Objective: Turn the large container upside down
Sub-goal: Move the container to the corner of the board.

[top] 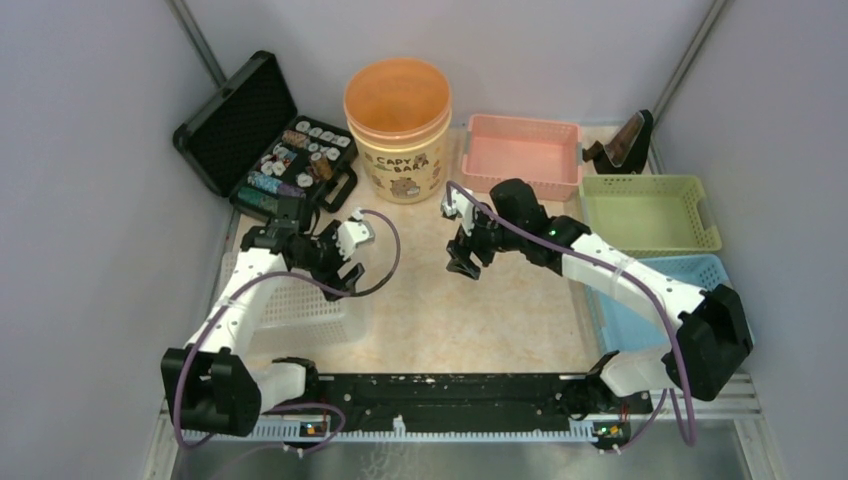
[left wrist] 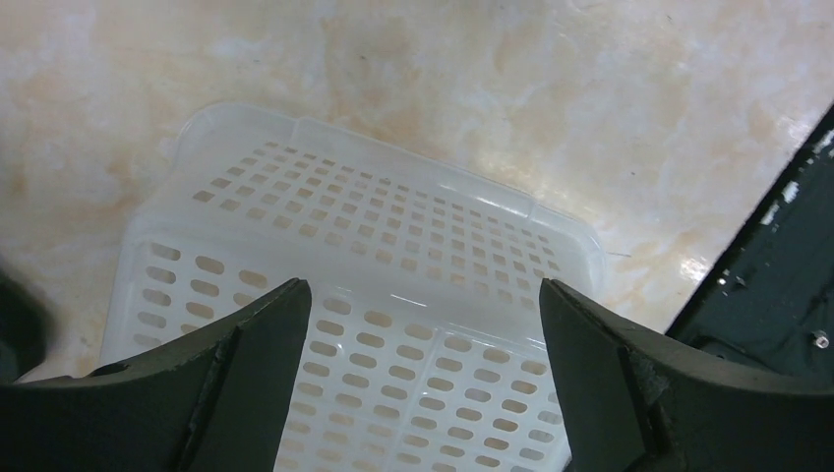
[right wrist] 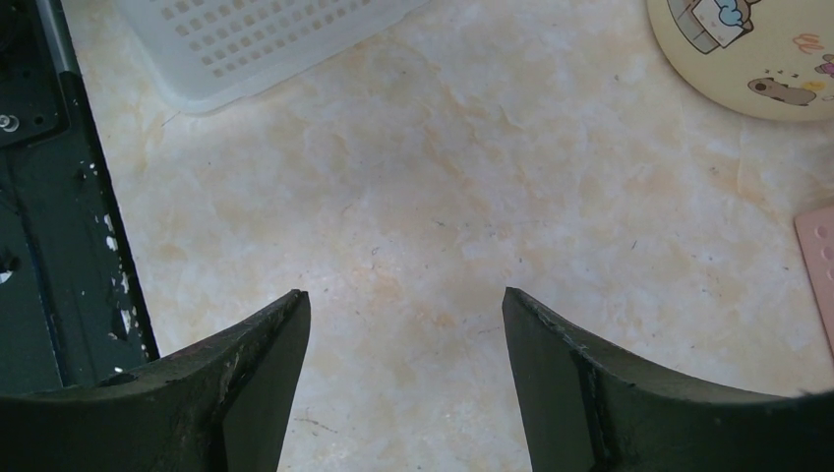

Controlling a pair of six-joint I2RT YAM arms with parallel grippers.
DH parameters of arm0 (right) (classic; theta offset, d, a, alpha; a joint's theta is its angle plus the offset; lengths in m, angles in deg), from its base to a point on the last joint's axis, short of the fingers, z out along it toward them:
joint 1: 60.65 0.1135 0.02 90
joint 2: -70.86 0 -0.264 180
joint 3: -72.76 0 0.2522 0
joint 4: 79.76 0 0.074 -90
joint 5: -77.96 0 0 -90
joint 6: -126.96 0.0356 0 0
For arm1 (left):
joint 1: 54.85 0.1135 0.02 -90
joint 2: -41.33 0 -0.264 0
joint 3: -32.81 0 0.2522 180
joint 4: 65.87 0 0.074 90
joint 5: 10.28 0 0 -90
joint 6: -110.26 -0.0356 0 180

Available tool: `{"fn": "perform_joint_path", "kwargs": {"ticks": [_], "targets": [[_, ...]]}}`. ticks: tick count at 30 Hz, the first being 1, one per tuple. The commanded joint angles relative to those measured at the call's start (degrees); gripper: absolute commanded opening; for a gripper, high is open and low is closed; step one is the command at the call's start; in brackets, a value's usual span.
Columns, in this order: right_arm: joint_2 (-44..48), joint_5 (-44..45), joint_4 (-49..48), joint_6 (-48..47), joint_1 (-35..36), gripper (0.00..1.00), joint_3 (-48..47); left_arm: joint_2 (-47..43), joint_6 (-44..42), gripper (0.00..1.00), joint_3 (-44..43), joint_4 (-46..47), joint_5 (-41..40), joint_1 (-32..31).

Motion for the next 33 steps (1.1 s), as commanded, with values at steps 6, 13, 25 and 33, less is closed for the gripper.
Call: {"fn": "perform_joint_path", "kwargs": {"ticks": [6, 13, 25, 33], "targets": [[-1.1, -0.1, -0.6, -0.4, 0.2, 0.72, -1.3, -8.0, -4.0, 0.91, 0.3, -6.7, -1.8, -0.5], [-1.7, -0.6, -0.4, 0.1, 0.2, 0.72, -1.7, -8.6, -5.2, 0.89, 0.2, -7.2, -4.0, -0.5], [-1.0, 0.3, -0.5, -0.3, 0.2, 0.72, -1.1, -7.1, -8.8, 0.76, 2.3, -13.2, -6.6, -0.5], [-0.6, 3.2, 1.4, -1.4, -0.3, 0.73, -4.4, -9.4, -9.2, 0.73, 1.8, -13.7, -9.0, -0.5]]}}
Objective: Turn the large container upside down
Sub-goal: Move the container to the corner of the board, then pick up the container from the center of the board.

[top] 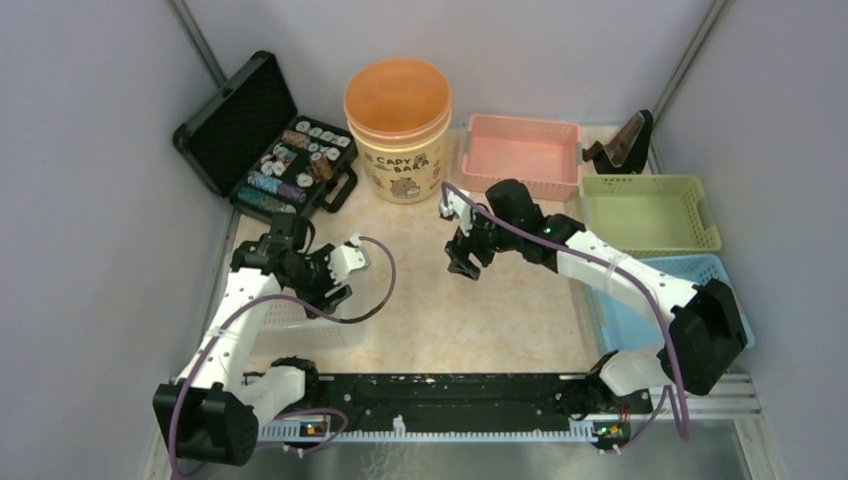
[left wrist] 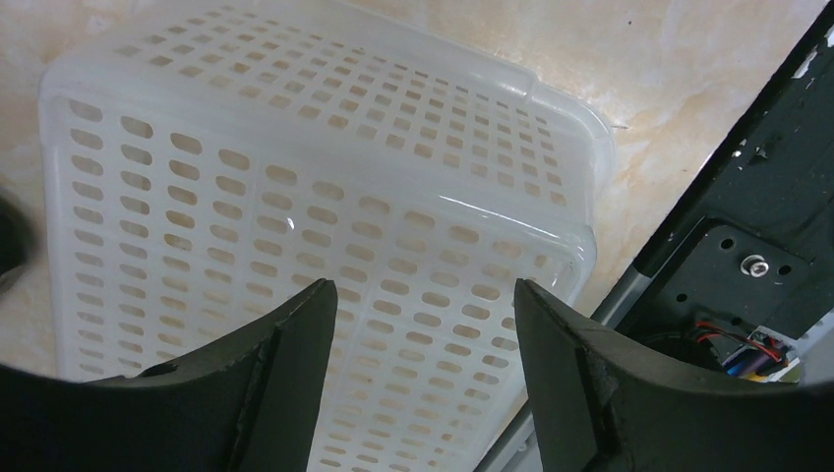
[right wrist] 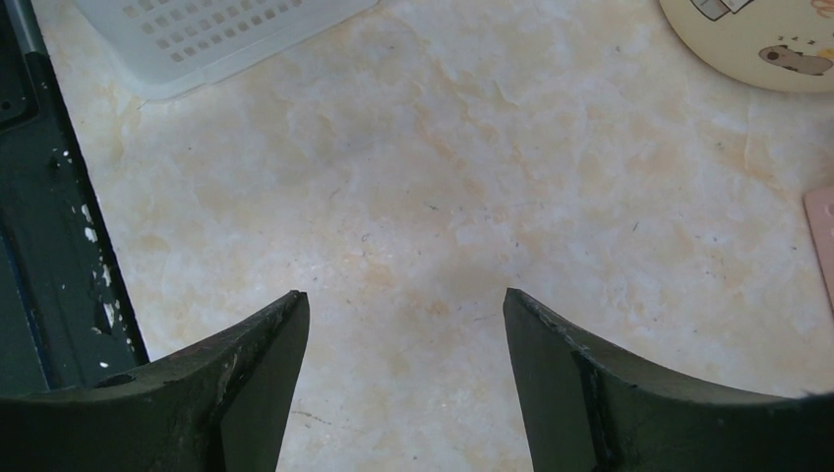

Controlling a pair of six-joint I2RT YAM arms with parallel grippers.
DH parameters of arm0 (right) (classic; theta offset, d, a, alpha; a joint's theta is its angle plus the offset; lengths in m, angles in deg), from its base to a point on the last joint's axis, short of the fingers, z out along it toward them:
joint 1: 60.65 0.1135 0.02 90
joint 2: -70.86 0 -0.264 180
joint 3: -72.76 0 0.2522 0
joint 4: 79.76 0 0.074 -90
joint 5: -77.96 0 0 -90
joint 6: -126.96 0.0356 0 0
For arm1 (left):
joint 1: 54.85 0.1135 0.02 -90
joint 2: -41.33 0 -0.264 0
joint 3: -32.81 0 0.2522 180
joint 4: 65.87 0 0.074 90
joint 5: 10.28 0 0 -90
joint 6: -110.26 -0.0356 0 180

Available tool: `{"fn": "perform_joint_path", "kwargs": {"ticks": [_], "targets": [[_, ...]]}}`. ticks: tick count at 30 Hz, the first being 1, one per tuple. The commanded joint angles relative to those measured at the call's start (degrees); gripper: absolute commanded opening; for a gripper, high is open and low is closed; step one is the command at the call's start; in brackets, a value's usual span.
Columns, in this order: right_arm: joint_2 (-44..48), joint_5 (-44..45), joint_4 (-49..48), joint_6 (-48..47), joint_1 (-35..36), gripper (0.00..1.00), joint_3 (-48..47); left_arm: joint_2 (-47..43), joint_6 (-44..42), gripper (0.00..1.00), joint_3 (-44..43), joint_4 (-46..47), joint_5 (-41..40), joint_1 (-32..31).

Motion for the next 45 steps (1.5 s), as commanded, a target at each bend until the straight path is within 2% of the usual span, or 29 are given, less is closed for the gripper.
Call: {"fn": "perform_joint_path", "kwargs": {"ticks": [1, 4, 7, 8, 12, 15, 19, 24, 29, 34, 37, 40, 45], "targets": [[1.4, 3.3, 0.5, -1.3, -0.6, 0.73, -4.5, -1.5, -1.1, 0.73, -0.6, -1.3, -1.0, -0.1], [1.5, 7.2, 2.2, -1.7, -3.2, 0.73, -6.3, -1.3, -1.1, 0.76, -2.4, -1.4, -1.1, -0.1], [1.0, 12.0, 5.1, -1.7, -7.7, 0.73, -8.8, -1.5, -0.7, 0.97, -6.4, -1.2, -0.8, -0.1], [0.7, 13.6, 6.5, -2.0, -9.3, 0.74, -9.8, -1.7, -0.4, 0.99, -8.3, -0.7, 0.2, -0.1], [0.8, 17.7, 9.9, -3.8, -15.2, 0.74, -10.7, -2.8, 2.7, 0.99, -14.2, 4.3, 10.2, -0.1], [1.9, 22.1, 7.9, -6.3, -16.8, 0.76, -7.7, -2.5, 6.1, 0.99, -15.8, 10.5, 16.5, -0.1], [3.4, 29.4, 1.4, -8.5, -18.3, 0.76, -3.0, -0.5, 9.1, 0.99, -14.3, 19.4, 22.1, -0.2], [2.9, 32.9, 0.4, -10.0, -21.1, 0.76, -1.9, 1.6, 8.4, 0.99, -8.7, 24.6, 28.0, -0.2], [0.0, 37.1, -5.6, -15.7, -21.3, 0.73, -1.5, 1.3, 6.7, 0.99, -4.1, 26.8, 32.5, -0.2], [-8.1, 36.1, -11.6, -23.3, -21.3, 0.65, -3.5, -1.7, 8.4, 0.99, 0.2, 31.2, 35.3, -0.2], [-14.7, 35.5, -11.6, -25.9, -21.3, 0.61, -8.2, -3.7, 7.6, 0.99, 1.3, 30.8, 33.9, -0.2], [-20.9, 35.0, -10.1, -26.7, -21.2, 0.51, -13.8, -5.1, 7.9, 0.99, 2.8, 31.6, 34.8, -0.2], [-25.7, 34.0, -10.2, -26.3, -21.4, 0.49, -18.0, -5.3, 7.5, 0.99, 3.3, 31.4, 34.5, -0.1]]}}
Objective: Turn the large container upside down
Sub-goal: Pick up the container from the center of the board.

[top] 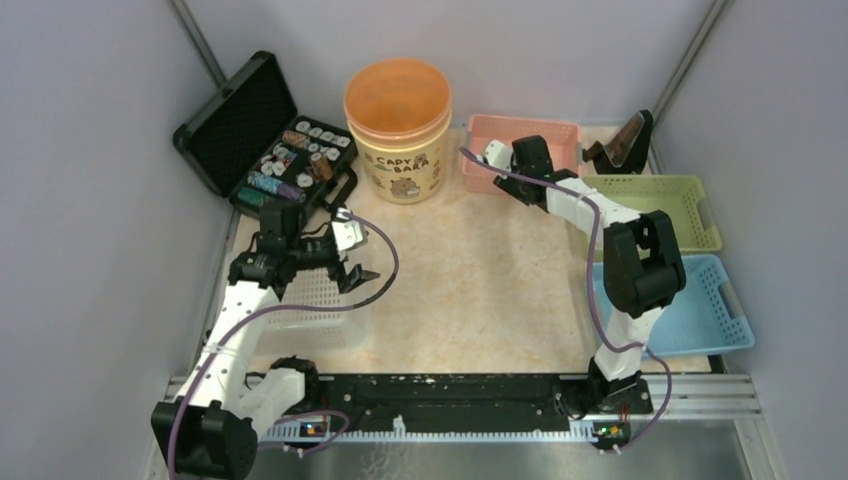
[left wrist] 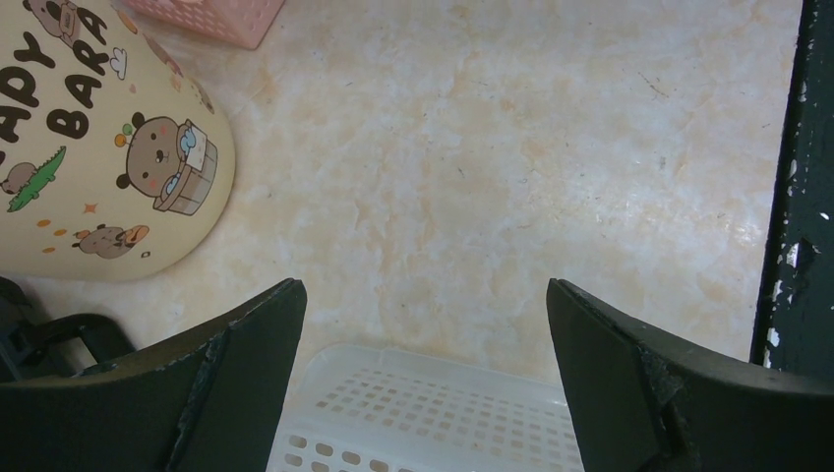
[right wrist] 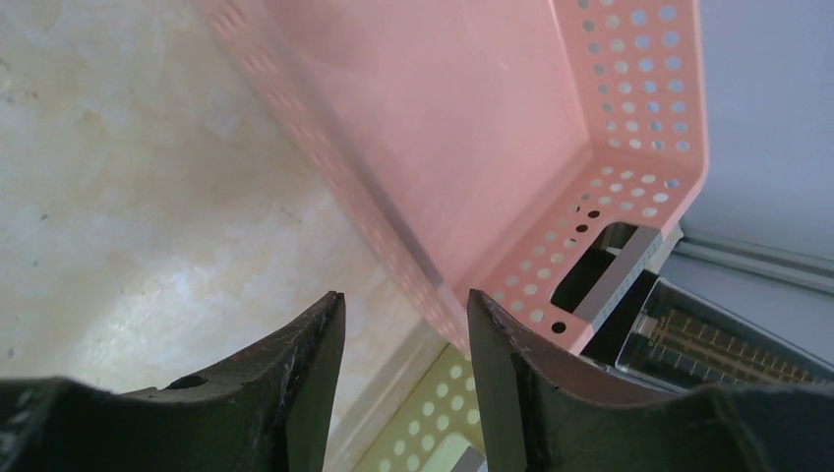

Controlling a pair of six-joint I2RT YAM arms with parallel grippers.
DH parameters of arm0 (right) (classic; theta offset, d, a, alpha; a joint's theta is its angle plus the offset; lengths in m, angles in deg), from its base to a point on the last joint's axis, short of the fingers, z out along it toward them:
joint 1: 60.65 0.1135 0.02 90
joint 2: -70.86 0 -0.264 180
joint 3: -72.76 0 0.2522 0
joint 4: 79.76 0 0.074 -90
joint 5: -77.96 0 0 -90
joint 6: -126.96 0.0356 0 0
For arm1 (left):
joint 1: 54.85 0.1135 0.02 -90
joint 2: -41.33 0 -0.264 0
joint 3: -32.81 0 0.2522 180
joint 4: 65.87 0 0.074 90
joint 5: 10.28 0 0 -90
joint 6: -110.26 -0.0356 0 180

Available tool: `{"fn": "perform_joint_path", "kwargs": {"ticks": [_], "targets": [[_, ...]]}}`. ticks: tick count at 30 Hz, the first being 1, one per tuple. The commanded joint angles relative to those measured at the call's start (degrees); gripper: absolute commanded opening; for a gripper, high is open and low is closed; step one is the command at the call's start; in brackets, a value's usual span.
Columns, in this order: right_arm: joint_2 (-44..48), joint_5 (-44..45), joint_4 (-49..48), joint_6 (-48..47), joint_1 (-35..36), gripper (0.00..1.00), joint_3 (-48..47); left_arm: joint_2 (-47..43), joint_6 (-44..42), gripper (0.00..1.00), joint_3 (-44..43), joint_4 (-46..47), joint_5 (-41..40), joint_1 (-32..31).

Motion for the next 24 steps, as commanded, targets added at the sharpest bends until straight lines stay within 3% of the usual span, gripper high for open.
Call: {"fn": "perform_joint_path", "kwargs": {"ticks": [1, 7, 13, 24], "targets": [[-0.9, -1.3, -2.8, -1.8, -0.2, 0.49, -4.1, -0.5, -0.3, 0.99, 0.9, 2.4, 2.0, 0.0], [-1.5, -4.6, -3.6, -5.6, -0.7, 0.48, -1.8, -0.5, -0.5, 0.99, 1.7, 3.0, 2.2, 0.0], [-2.2, -9.4, -4.4, -6.8, -2.2, 0.36, -1.3, -0.3, -0.5, 0.99, 1.9, 3.1, 2.3, 0.0], [-4.8, -15.1, -0.9, -10.0, -3.6, 0.36, -3.6, -0.1, -0.2, 0.99, 2.0, 3.3, 2.2, 0.0]]}}
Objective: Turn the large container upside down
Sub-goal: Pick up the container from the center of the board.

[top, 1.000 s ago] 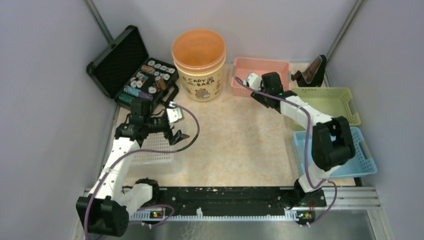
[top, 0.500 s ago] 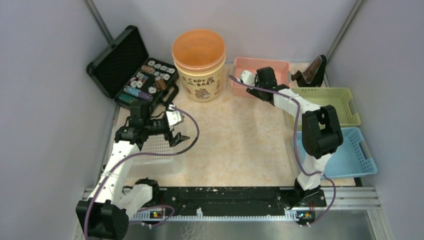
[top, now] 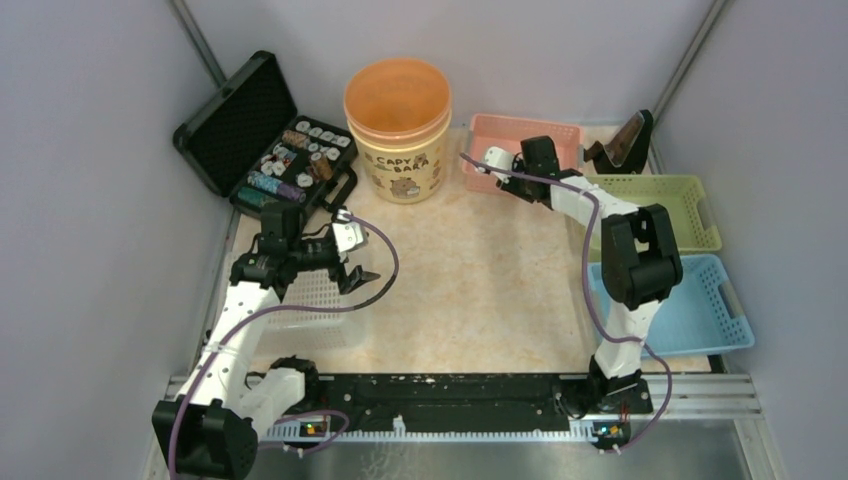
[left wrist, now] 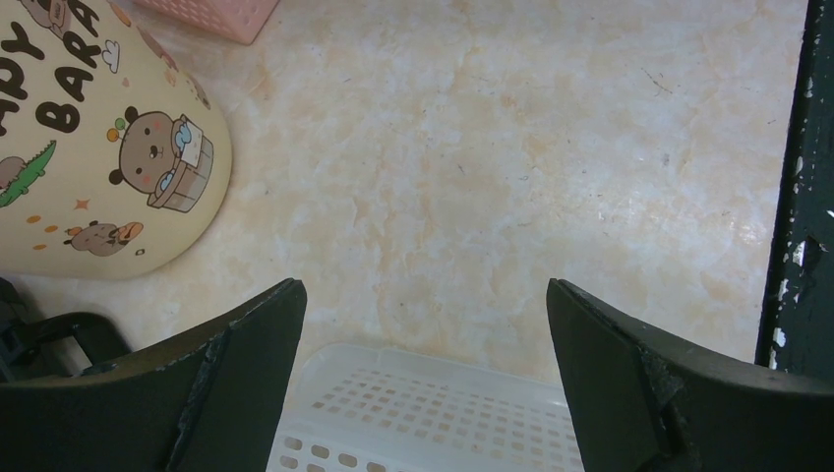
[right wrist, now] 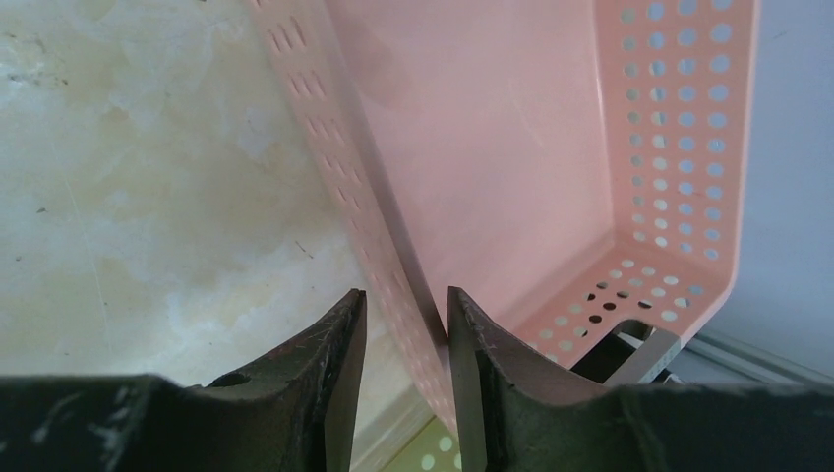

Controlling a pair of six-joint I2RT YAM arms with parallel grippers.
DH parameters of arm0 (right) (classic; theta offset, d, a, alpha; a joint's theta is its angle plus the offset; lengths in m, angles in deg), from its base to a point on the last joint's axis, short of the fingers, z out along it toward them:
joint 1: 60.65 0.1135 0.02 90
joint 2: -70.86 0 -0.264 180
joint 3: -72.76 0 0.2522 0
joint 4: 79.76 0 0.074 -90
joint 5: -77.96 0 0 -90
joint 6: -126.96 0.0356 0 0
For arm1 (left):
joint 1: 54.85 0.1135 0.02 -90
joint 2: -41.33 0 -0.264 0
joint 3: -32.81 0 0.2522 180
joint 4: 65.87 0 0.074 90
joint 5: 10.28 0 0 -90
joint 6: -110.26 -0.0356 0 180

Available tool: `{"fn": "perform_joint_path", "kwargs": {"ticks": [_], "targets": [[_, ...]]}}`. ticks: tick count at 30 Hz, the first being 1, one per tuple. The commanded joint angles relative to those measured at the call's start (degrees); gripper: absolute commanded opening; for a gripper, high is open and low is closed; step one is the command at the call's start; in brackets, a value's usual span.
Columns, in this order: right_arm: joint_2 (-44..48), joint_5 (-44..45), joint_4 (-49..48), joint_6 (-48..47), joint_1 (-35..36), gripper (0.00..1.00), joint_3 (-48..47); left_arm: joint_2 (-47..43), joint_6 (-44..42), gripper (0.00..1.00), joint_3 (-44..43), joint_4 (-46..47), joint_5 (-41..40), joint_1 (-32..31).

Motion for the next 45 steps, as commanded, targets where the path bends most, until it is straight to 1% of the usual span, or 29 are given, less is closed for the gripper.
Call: {"fn": "perform_joint_path", "kwargs": {"ticks": [1, 6, 8, 10, 12, 17, 25, 29, 34, 40, 45], "targets": [[-0.9, -4.0, 1.7, -1.6, -0.3, 0.34, -2.4, -0.1, -0.2, 0.99, 0.5, 1.9, 2.1, 0.0], [-1.2, -5.2, 3.4, -2.0, -0.4, 0.13, -3.5, 0.1, -0.1, 0.99, 0.6, 2.1, 2.1, 0.0], [-0.9, -5.8, 3.8, -2.4, -0.4, 0.08, -3.8, 0.2, -0.1, 0.99, 0.6, 2.1, 2.1, 0.0], [-0.3, -6.9, 4.1, -3.0, -0.4, 0.05, -3.9, 0.2, -0.1, 0.99, 0.6, 2.1, 2.1, 0.0], [0.5, -8.2, 4.2, -3.7, -0.4, 0.0, -3.9, 0.2, -0.1, 0.99, 0.7, 2.1, 2.1, 0.0], [2.5, -11.1, 4.2, -4.5, -0.3, 0.0, -4.1, 0.2, -0.1, 0.99, 0.7, 2.1, 2.0, 0.0], [6.4, -15.4, 4.8, -3.1, -0.4, 0.0, -5.3, -0.1, -0.1, 0.99, 0.7, 2.2, 2.1, 0.0], [7.9, -17.7, 9.3, -1.1, -0.4, 0.0, -9.2, -0.2, -0.2, 0.99, 0.7, 2.2, 1.9, 0.0], [9.2, -21.0, 19.2, 0.0, -0.4, 0.0, -15.2, -0.3, -0.3, 0.99, 0.9, 2.3, 2.0, 0.0], [14.2, -22.9, 23.0, 0.3, -0.4, 0.0, -14.6, -0.7, -0.3, 0.99, 0.9, 2.2, 2.1, 0.0], [18.7, -24.4, 22.2, 2.0, -0.3, 0.0, -11.7, -0.8, -0.6, 0.99, 1.0, 2.2, 2.3, 0.1]]}}
